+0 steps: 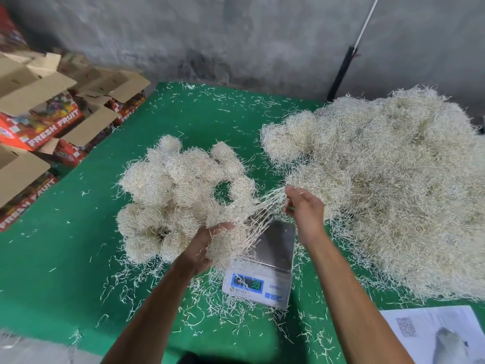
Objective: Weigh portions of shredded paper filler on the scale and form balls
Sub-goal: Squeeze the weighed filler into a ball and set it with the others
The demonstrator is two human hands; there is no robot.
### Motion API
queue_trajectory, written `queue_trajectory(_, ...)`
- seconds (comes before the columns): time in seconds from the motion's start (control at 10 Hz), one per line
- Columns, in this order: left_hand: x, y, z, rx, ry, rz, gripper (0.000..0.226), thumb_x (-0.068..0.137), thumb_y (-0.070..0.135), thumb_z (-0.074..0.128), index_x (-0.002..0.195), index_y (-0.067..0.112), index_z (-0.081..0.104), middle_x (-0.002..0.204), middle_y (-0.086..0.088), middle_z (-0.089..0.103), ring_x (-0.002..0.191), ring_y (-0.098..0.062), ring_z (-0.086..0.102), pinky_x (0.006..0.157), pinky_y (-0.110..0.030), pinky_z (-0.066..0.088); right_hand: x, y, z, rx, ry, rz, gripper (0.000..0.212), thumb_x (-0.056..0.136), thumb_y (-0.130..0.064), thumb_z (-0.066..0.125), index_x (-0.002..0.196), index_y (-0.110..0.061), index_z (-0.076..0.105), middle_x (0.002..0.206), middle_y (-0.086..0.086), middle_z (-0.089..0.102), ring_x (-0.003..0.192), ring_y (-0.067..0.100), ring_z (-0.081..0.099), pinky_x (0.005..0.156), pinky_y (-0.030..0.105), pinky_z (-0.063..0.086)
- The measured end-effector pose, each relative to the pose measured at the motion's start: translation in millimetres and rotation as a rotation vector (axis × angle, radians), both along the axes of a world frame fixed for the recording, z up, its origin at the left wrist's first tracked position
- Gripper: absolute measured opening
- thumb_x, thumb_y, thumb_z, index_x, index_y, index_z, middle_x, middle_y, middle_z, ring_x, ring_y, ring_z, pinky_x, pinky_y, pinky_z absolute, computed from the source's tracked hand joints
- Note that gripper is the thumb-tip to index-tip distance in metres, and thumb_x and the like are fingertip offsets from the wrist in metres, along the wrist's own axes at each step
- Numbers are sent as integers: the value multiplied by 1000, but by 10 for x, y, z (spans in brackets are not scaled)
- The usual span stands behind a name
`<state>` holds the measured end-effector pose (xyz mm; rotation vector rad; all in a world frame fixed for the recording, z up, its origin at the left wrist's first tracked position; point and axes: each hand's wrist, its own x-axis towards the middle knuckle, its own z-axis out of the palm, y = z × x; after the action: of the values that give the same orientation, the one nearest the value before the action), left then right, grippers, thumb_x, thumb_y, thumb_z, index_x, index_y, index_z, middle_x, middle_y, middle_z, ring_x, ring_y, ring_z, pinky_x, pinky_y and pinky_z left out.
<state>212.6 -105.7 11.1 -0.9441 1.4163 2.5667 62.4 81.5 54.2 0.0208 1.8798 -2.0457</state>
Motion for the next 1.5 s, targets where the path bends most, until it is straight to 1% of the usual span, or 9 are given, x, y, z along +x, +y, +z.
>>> queue_trajectory(0.1,70,83,92,-197,102,-75,38,103,16,46,138,3,52,77,-5,74,73,-19,72,98,-34,44,283,-161,-83,291,55,302,60,90,-69,64,123,-18,62,99,-6,72,85,18,67,85,33,56)
queue_trajectory(0.3,193,0,8,-363,214,-226,61,82,72,59,119,25,72,135,7,64,131,-2,51,107,-17,41,102,-155,-63,397,36,304,53,90,-51,74,67,-17,42,44,-10,32,35,6,29,44,13,38)
queue_trajectory(0.5,70,-140,0,-161,-88,-93,56,103,46,44,148,13,43,158,-16,36,147,-35,30,120,-47,26,9,-188,-80,215,-123,111,48,85,-42,83,71,-17,44,67,12,62,73,2,59,101,34,39)
queue_trajectory(0.6,102,-148,-26,-156,-8,-7,61,98,47,49,145,9,46,160,-15,31,149,-32,27,120,-45,21,-128,-98,-90,56,-203,68,34,82,-35,83,82,-6,66,89,14,74,73,9,67,89,27,56)
queue_trajectory(0.8,291,-188,-99,-106,-107,43,37,106,31,42,138,15,53,145,-17,51,136,-30,49,110,-47,43,-618,274,-170,-232,-341,-290,26,98,-14,69,114,6,66,124,16,70,92,20,75,80,30,58)
queue_trajectory(0.9,453,-341,-264,-168,-197,119,24,108,18,37,112,22,60,86,-8,72,75,-16,74,60,-31,58,-760,550,-183,-253,-329,-343,22,101,-15,65,117,1,67,127,16,69,110,21,73,96,34,59)
queue_trajectory(1.2,617,-138,154,-242,-168,56,45,104,-8,33,140,18,45,110,-1,64,66,-13,72,54,-26,55,-473,333,-530,419,-50,-41,66,107,-31,55,160,-9,23,156,21,40,132,36,55,111,54,48)
queue_trajectory(1.4,609,-73,491,-529,51,-134,155,17,88,75,143,20,16,122,21,62,99,10,61,84,-4,44,28,-104,-544,529,369,795,96,92,-34,74,160,-52,10,162,-15,26,133,20,52,107,43,52)
queue_trajectory(1.5,528,-135,369,-352,22,-24,100,81,70,64,154,11,27,91,-1,78,81,-12,72,85,-24,53,38,-220,-542,406,154,930,50,94,-33,72,140,-32,53,127,-4,69,83,16,68,75,28,56)
